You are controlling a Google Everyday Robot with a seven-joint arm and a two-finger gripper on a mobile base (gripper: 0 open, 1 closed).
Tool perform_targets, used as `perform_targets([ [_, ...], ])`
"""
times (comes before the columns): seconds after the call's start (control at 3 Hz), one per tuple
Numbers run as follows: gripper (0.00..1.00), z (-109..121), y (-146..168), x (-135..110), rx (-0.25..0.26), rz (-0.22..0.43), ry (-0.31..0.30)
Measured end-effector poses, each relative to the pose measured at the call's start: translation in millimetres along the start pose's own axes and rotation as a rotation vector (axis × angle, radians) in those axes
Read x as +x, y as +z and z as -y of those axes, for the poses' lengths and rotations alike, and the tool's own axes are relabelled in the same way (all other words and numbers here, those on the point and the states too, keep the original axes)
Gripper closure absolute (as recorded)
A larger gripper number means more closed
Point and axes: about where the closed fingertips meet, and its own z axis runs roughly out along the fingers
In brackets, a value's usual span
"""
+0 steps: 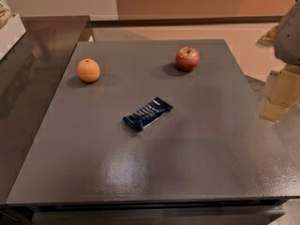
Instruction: Move orange near rxbar blueberry
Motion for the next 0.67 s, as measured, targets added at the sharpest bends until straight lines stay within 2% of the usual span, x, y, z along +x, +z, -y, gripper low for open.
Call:
perform_targets([
  [0.33,0.00,0.0,0.0,0.0,0.000,0.000,0.000],
  [0.67,0.00,5.1,5.4,-4.4,-0.022,0.029,0.010],
])
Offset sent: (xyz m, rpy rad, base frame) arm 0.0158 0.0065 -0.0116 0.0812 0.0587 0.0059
